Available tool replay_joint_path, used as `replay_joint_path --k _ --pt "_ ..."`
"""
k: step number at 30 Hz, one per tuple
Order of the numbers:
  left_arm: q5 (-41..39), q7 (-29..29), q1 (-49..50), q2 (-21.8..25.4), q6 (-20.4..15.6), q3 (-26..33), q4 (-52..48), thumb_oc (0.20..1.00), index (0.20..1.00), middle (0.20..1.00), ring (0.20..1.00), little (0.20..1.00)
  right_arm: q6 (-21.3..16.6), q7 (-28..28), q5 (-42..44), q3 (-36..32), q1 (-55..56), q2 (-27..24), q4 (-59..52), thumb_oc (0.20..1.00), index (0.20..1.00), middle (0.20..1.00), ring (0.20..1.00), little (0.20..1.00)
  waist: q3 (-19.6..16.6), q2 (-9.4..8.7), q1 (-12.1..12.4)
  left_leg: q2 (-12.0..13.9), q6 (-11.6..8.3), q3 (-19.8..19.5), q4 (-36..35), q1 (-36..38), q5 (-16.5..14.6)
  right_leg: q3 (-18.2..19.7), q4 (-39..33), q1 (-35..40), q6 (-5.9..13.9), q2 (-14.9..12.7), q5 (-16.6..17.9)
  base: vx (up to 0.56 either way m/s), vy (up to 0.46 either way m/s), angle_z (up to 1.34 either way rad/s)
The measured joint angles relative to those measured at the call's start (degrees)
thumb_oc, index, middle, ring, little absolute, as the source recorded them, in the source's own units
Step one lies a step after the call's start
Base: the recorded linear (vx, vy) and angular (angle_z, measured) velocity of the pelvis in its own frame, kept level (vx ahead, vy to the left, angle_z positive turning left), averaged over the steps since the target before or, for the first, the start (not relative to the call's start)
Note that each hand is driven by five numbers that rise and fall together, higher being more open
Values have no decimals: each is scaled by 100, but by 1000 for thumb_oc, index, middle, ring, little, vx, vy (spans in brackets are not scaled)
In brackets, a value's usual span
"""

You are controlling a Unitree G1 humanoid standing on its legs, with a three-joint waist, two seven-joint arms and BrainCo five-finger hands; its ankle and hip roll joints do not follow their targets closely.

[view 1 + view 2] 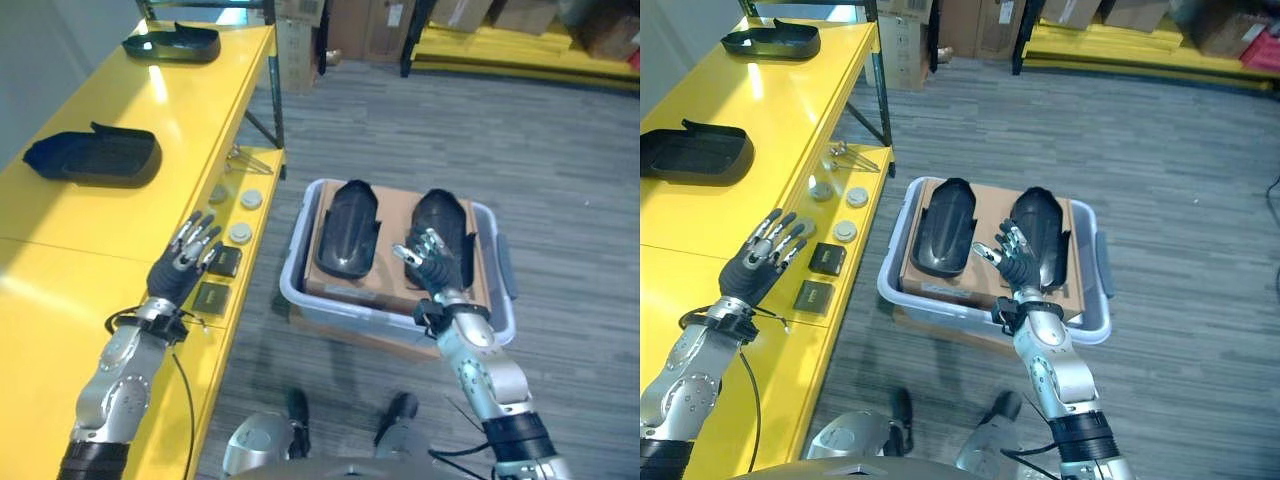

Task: Move parts from the plastic box to the shelf.

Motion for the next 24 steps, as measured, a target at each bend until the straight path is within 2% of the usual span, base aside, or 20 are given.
replay_joint_path --k 1,2,3,4,6,8,12,15,18,21,23,24 --pt "-3 2 236 -24 4 0 -1 1000 1000 1000 1000 1000 15 16 -3 -5 -2 -53 -1 1000 1000 1000 1000 1000 -154 -266 15 -31 -186 -1 17 42 -47 -125 -222 571 -7 150 204 189 -304 -26" --pt "-4 2 327 -124 13 -25 -3 1000 1000 1000 1000 1000 41 23 -1 -11 -8 -122 -6 1000 1000 1000 1000 1000 -191 -320 47 -4 -286 -2 9 65 -44 -228 -529 854 -29 281 199 133 -205 -5" --pt "-3 1 492 -255 79 -54 -112 1000 1000 1000 1000 1000 110 5 3 -24 -15 -224 -44 1000 1000 1000 1000 1000 -201 -275 34 127 -449 -23 -7 94 -32 -306 -945 1077 -101 501 381 65 -138 -1" --pt "-3 -27 590 -263 115 -96 -229 1000 1000 1000 1000 1000 112 -28 9 -24 -1 -295 -36 1000 1000 1000 1000 1000 -203 -268 34 202 -516 -67 -31 84 7 -339 -1140 1194 -199 635 472 37 -57 2" --pt "8 -139 606 -265 199 -140 -216 1000 1000 1000 1000 1000 118 -152 -4 -109 31 -368 -7 1000 1000 1000 1000 1000 -272 -157 26 415 -685 -105 -120 64 34 -382 -1187 1186 -324 868 425 56 -22 4" --pt "13 -245 601 -267 227 -143 -217 1000 1000 1000 1000 1000 119 -294 -76 -142 58 -384 5 1000 1000 1000 1000 1000 -338 -35 -38 494 -749 -144 -197 72 87 -403 -1187 1168 -384 963 365 86 17 1" --pt "11 -356 520 -266 231 -128 -217 1000 1000 1000 1000 1000 103 -702 -607 -246 125 -581 63 1000 1000 1000 1000 1000 -419 124 -95 495 -725 -145 -312 116 166 -415 -1187 1172 -383 985 326 113 25 1" --pt "-1 -457 370 -246 230 -134 -216 1000 1000 1000 1000 1000 48 -1138 -1020 -470 32 -791 395 1000 1000 1000 1000 1000 -396 118 -5 464 -699 -164 -277 88 184 -423 -1125 1129 -362 949 306 38 44 4" --pt "-109 -469 15 -198 168 -215 -174 1000 1000 1000 1000 1000 -77 -1597 -1424 -803 -557 -1140 1111 1000 1000 1000 1000 1000 -275 186 59 469 -674 -217 -20 -350 186 -426 -759 615 -400 841 224 -212 73 7" --pt "-372 -552 -948 -101 -34 -641 117 1000 1000 1000 1000 1000 -131 -2029 -1657 -1130 -1792 -1588 2120 1000 1000 1000 1000 1000 227 418 89 478 -520 -342 303 -1140 303 -438 -259 -203 -497 722 227 -260 -21 11" --pt "-452 -563 -1418 -83 -138 -764 227 1000 1000 1000 1000 1000 -119 -2060 -1691 -1096 -2279 -1711 2531 1000 1000 1000 1000 1000 536 470 95 479 -494 -382 314 -1340 414 -447 -103 -447 -534 688 234 -228 -55 7" --pt "-466 -570 -1821 -103 -287 -937 357 1000 1000 1000 1000 1000 -130 -2162 -1677 -962 -2674 -1776 3103 1000 1000 1000 1000 1000 810 448 109 481 -502 -471 372 -1525 454 -472 108 -657 -573 645 130 -120 -39 16"
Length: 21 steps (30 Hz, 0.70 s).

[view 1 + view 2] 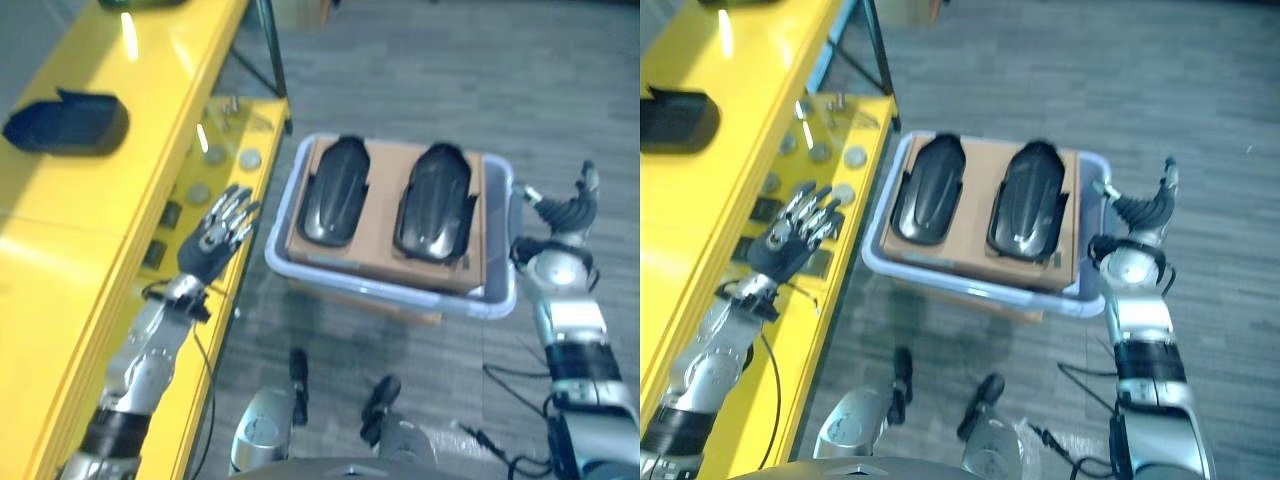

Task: Move parts from the plastic box to the shelf.

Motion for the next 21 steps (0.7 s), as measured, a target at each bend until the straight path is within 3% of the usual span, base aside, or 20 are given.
replay_joint_path --k 7,11,21 --pt "100 -4 -318 7 -208 -396 158 1000 1000 1000 1000 1000 104 -318 337 104 -94 90 898 1000 1000 1000 1000 1000 753 -220 24 10 -1 -101 19 -325 116 -22 377 -425 -70 -70 -113 -83 -22 7" --pt "104 5 -344 8 -420 -453 322 1000 1000 1000 1000 1000 91 -351 467 116 -60 191 966 1000 1000 1000 1000 1000 769 -243 -10 1 23 -93 6 -366 131 -29 377 -471 -110 -81 -80 -22 47 0" --pt "145 40 -277 11 -551 -429 370 1000 1000 1000 1000 1000 -162 -363 620 333 -110 245 1140 1000 1000 1000 1000 1000 767 -237 94 -18 34 -100 -126 -168 183 -45 338 -302 -106 -88 -81 10 29 1"
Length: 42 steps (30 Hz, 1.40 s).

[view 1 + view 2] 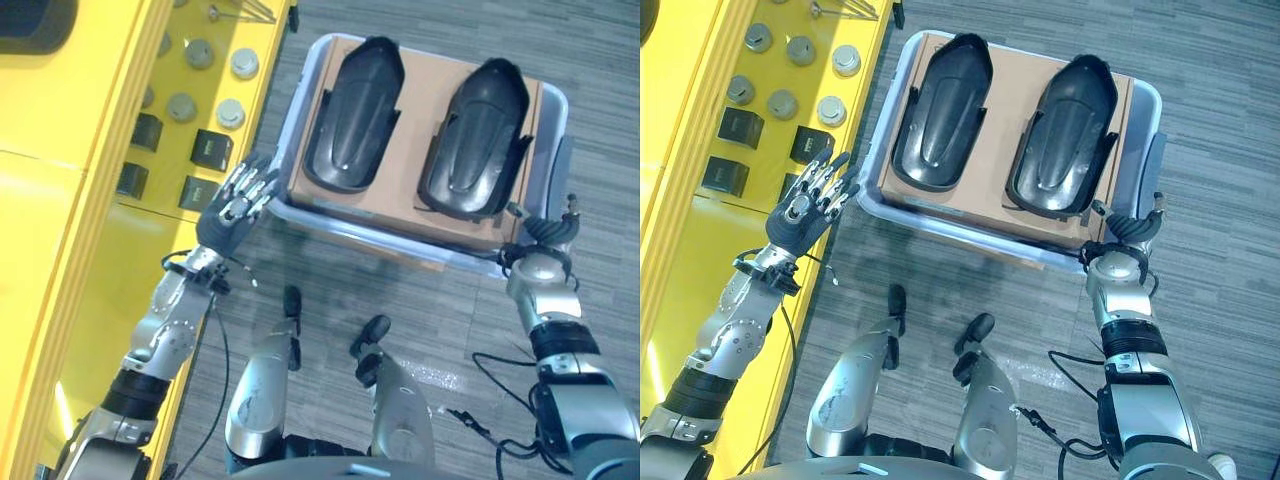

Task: Move parts from the plastic box to the shelf.

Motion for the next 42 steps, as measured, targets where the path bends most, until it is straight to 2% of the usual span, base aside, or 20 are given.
replay_joint_path --k 9,15,21,23,24,35,42 --pt "-57 -12 161 18 9 147 -86 1000 1000 1000 1000 1000 -201 -417 -34 -223 12 -5 -1391 1000 1000 1000 1000 1000 -11 32 -30 -45 -8 -5 -206 207 79 -35 -120 174 14 -5 33 31 53 2" --pt "-69 -17 177 47 113 157 -94 1000 1000 1000 1000 1000 -197 -416 -78 -303 30 0 -1438 1000 1000 1000 1000 1000 -35 90 -29 -76 4 -1 -345 334 125 -80 -257 307 45 6 80 3 21 2" --pt "-68 -16 175 46 129 139 -95 1000 1000 1000 1000 1000 -119 -418 -83 -280 27 5 -1285 1000 1000 1000 1000 1000 -49 122 -27 -80 3 -4 -352 353 125 -98 -328 356 58 15 93 13 -4 0" --pt "-68 -16 174 46 130 131 -94 1000 1000 1000 1000 1000 -102 -418 -83 -279 27 5 -1230 1000 1000 1000 1000 1000 -54 135 -35 -81 -56 -16 -358 354 83 -96 -330 361 78 14 83 0 0 0" --pt "-69 -16 172 47 129 117 -90 1000 1000 1000 1000 1000 -102 -418 -92 -279 12 4 -1130 1000 1000 1000 1000 1000 -58 142 -22 -86 -11 -13 -346 348 125 -100 -326 357 63 13 106 -13 11 3" --pt "-68 -9 157 35 128 -11 -79 1000 1000 1000 1000 1000 -67 -415 -101 -202 -77 3 -396 1000 1000 1000 1000 1000 -63 261 64 -99 -23 -50 -351 297 113 -129 -331 332 85 2 94 3 0 1" --pt "-67 -12 112 -39 126 -136 -19 1000 1000 1000 1000 1000 19 -404 -64 134 -581 -63 102 1000 1000 1000 1000 1000 -64 314 172 -116 2 -75 -344 114 141 -155 -281 147 96 -19 85 1 3 1"
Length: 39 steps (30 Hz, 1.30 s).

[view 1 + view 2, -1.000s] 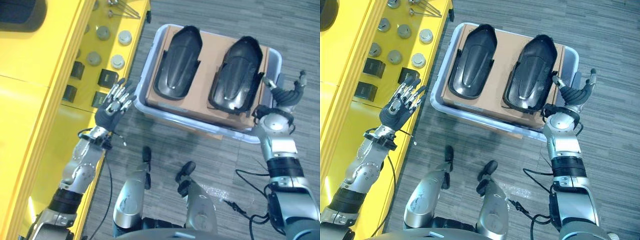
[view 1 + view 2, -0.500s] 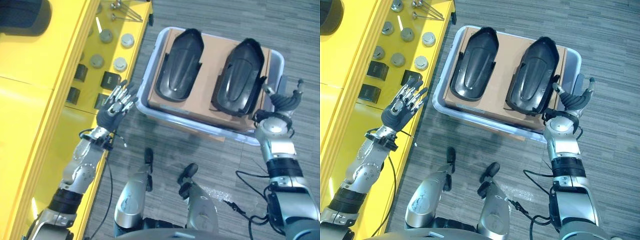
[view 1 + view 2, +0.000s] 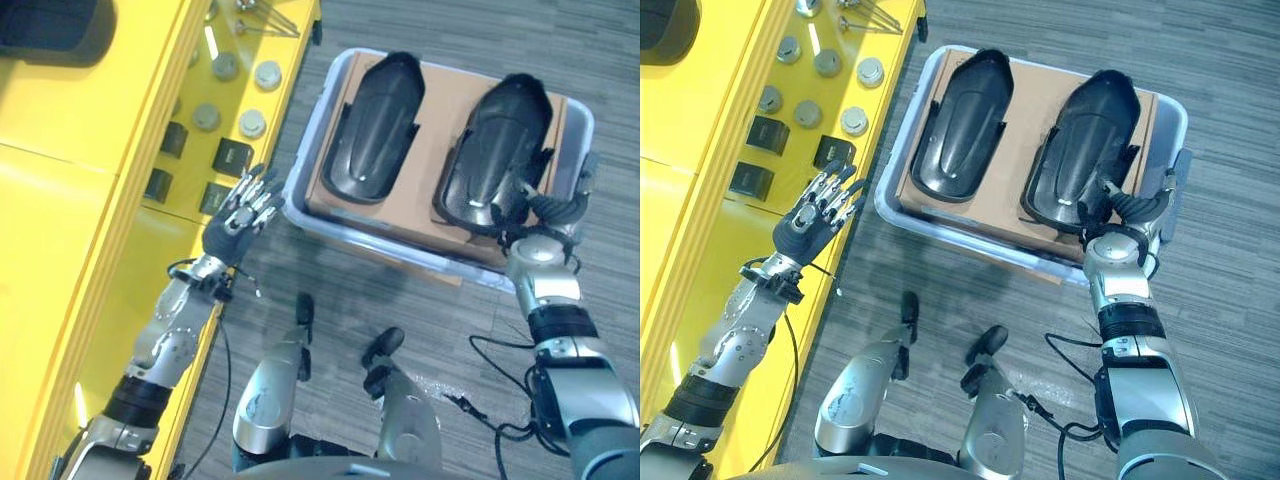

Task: Move parts from the plastic box to the shelf.

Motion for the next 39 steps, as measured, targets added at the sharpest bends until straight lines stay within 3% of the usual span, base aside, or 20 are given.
replay_joint_path --k 14,29,30,31,32,39 --pt "2 -12 -118 -10 -26 -120 81 1000 1000 1000 1000 1000 -53 -5 245 30 -99 -50 401 1000 1000 1000 1000 1000 16 20 45 -102 39 -129 -1 -141 30 -102 268 -166 56 -158 -111 0 5 5" --pt "4 -25 -199 -85 -152 -126 211 1000 1000 1000 1000 1000 -55 -4 506 32 203 74 682 1000 1000 1000 1000 1000 62 -53 -73 -100 59 -122 1 -160 43 -92 312 -203 57 -168 -118 0 0 0" --pt "4 -25 -214 -97 -152 -144 211 1000 1000 1000 1000 1000 -57 -2 509 32 203 97 682 765 765 765 765 765 65 -60 -88 -100 63 -121 1 -160 46 -92 318 -203 56 -169 -117 0 0 0" --pt "4 -25 -217 -98 -153 -145 211 1000 1000 1000 1000 1000 -63 -2 509 31 200 108 680 316 316 316 316 316 66 -61 -95 -100 63 -121 1 -159 46 -92 320 -203 56 -169 -117 0 0 0" --pt "4 -25 -222 -99 -153 -155 211 1000 1000 1000 1000 1000 -97 0 510 31 199 113 677 200 200 200 200 200 66 -62 -105 -99 65 -121 1 -159 47 -92 323 -204 56 -169 -117 0 0 0" --pt "8 -25 -225 -124 -153 -213 211 1000 1000 1000 1000 1000 -160 -3 512 -15 180 115 605 200 200 200 200 200 79 -89 -196 -96 67 -100 1 -157 49 -73 330 -216 53 -169 -115 0 0 0"
